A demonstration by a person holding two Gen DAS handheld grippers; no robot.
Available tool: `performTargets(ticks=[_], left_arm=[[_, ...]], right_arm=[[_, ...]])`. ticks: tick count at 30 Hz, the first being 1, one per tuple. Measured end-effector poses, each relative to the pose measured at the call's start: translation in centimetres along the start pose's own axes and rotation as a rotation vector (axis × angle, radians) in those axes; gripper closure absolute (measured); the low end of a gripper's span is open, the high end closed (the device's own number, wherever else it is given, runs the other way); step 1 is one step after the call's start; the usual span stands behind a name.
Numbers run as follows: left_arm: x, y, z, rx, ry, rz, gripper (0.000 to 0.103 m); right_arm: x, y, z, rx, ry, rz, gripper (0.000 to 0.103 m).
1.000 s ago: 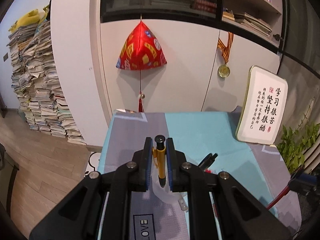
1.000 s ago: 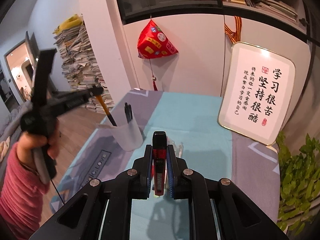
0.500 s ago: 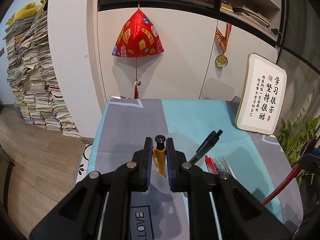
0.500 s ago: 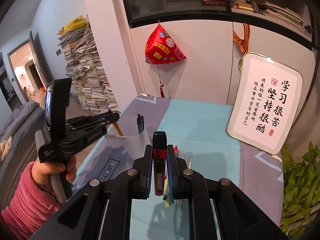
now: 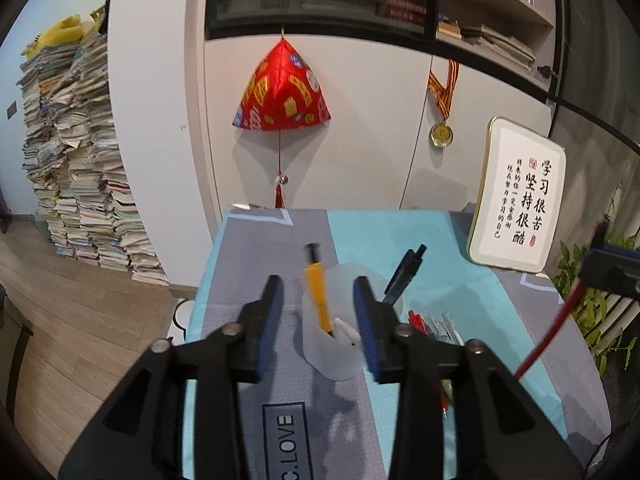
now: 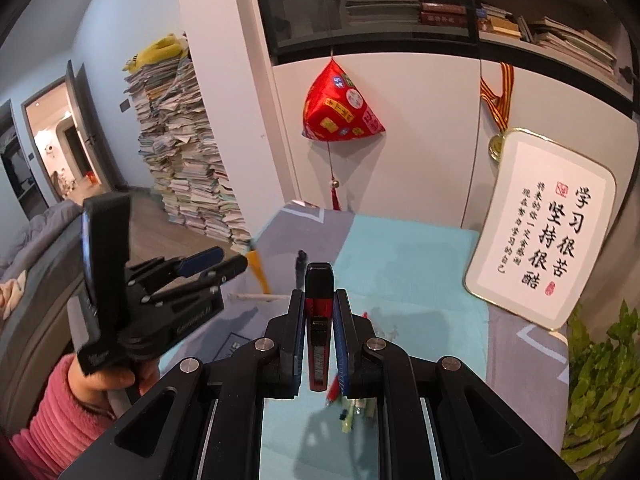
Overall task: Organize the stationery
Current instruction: 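Lower the yellow pen into the frosted cup and open the left tool while the right holds the red marker, then lower the red marker into the frosted cup and open the right tool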
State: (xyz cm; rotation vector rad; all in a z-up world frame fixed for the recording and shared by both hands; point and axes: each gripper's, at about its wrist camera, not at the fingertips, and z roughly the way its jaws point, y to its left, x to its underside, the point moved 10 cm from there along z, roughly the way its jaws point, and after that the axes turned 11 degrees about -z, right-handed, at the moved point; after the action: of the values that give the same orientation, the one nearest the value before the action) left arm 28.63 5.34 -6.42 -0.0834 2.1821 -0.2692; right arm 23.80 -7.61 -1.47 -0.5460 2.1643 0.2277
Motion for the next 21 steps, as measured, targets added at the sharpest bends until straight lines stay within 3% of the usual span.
performTargets(ticks=[4,7,14,21], left_arm=[[0.0,0.4,-1.0,-0.015,-0.025,0.001,0.063],[0.6,1.1,-1.8,-0.038,-0.042,-0.012,0.055],[3.2,2.6,-3.2,-0.073,-0.043,-0.014,0.055],[5.0,3.3,-3.3,-0.077,-0.009,-0.017,0.055]], right_arm=[[-1.5,0.4,0.0,-0.012,-0.021,-0.002,0.089],[-2.7,0.7,0.1,-0.021,-0.039,-0.001,0.089],[-5.9,1.8,1.8,-0.014,-0.067,-0.027,0.089],[-7.0,3.4,5.3,-0.013,-0.051,-0.055,0.089]])
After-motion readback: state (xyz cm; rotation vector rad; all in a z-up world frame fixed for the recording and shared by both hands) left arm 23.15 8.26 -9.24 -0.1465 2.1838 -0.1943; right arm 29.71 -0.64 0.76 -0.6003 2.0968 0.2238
